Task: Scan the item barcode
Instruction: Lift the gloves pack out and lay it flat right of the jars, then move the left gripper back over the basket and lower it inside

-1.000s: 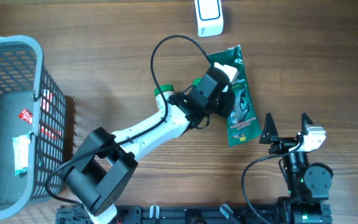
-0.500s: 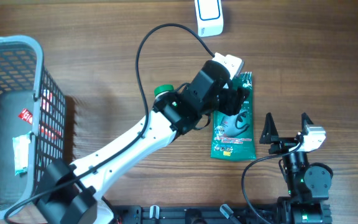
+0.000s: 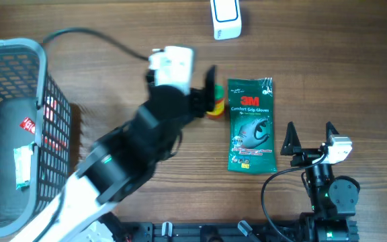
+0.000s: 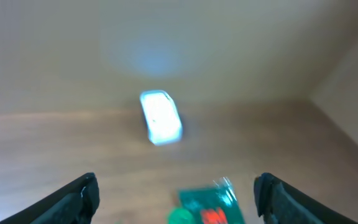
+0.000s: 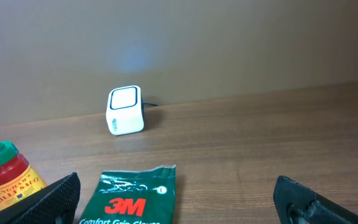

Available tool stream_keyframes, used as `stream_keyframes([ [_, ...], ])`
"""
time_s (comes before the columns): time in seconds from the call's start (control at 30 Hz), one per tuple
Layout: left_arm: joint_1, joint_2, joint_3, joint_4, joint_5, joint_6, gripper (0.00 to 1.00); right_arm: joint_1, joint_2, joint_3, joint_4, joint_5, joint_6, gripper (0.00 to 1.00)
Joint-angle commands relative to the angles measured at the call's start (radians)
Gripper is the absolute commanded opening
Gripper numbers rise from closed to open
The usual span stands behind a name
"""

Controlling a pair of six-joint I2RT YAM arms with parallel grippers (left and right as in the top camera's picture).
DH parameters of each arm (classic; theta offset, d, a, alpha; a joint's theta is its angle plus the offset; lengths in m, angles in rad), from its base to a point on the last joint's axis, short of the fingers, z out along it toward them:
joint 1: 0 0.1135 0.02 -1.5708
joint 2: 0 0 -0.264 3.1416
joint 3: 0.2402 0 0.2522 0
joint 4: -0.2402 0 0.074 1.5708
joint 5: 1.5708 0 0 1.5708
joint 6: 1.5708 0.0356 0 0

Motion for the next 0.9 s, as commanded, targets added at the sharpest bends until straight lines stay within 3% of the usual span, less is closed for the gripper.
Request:
stream_keyframes([
  [0.0, 0.071, -0.089, 0.016, -0.004, -0.203, 0.045, 0.86, 0.004, 0.002, -0.003, 0.002, -0.009, -0.013, 1.00],
  [0.2, 0.197, -0.103, 0.016, -0.033, -0.177, 0.037, 0.93, 0.004, 0.002, -0.003, 0.002, -0.009, -0.013, 1.00],
  [0.27, 0.210, -0.093, 0.016, -0.047, -0.169, 0.037, 1.00, 0.004, 0.002, -0.003, 0.002, -0.008, -0.013, 1.00],
  [0.47, 0.223, -0.087, 0.016, -0.054, -0.169, 0.037, 1.00, 0.004, 0.002, -0.003, 0.002, -0.009, -0.013, 1.00],
  [0.87, 0.415, -0.087, 0.016, -0.101, -0.169, -0.025, 1.00, 0.004, 0.002, -0.003, 0.002, -0.008, -0.013, 1.00],
])
